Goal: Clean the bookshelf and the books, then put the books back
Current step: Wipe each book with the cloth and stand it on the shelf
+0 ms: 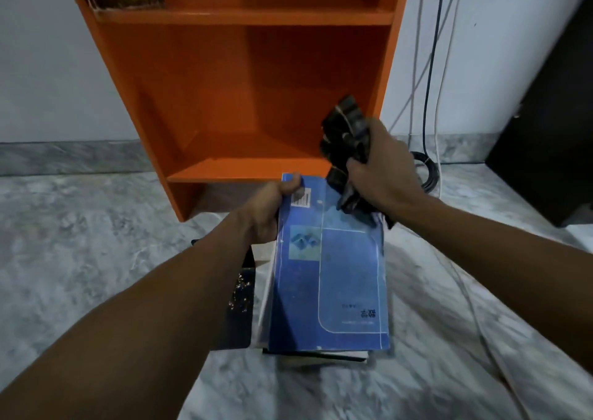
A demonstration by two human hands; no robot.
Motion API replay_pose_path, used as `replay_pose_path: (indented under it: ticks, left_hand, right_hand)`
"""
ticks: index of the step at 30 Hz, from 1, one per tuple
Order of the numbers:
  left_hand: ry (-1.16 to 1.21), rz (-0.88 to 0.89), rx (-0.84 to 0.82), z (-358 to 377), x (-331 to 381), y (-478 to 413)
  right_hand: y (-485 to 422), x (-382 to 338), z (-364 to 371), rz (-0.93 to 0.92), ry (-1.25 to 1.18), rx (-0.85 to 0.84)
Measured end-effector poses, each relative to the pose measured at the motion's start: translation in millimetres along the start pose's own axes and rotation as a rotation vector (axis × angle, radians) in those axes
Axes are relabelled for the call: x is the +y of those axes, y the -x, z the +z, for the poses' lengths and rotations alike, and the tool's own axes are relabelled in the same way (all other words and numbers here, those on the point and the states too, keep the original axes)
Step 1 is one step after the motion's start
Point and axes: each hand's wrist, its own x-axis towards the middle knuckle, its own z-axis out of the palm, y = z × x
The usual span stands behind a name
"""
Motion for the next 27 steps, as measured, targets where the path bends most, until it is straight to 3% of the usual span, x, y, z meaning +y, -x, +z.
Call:
replay_pose_path:
  ticks: [2,4,7,9,13,16,18,21,23,25,27]
  left_hand:
    - [-0.008,0.027,-0.043,9,16,5]
    - [0.026,0.066,-0.038,8,30,9]
    - [0.086,0.166,0.006,-12,46,12]
    - [0.102,0.195,0.009,-21,54,13]
    - [0.064,0.206,-0.064,-17,66,15]
    - [0.017,0.226,-0.045,-1,79,20]
    - [0.010,0.285,-0.024,14,94,29]
    - [-0.029,0.371,0.006,16,113,38]
    - [-0.027,0.398,0.019,12,121,41]
    - [-0.020,0.396,0.034,10,123,44]
    - [0.006,0.390,0.047,3,122,48]
  right_hand:
    - [7,1,17,-0.166,0.190,0.035]
    - [44,8,40,-0.454,0.361,-0.048]
    - [117,24,56,-0.859,0.352,-0.323]
    - [126,18,41,-0.853,0.274,-0.383]
    - [32,-22,0,-0.474,0.102,0.066]
    - [-18,-36,5,-0.225,0.169,0.213]
    - [16,-29,30,-0.346,0.231,0.075]
    - [104,-11,51,-0.922,0.312,-0.351]
    - [117,-8,41,-1.013,0.316,-0.529]
    - [91,-20,20,-0.872,0.211,-0.385]
    - [44,-40,-6,-0.745,0.190,-0.063]
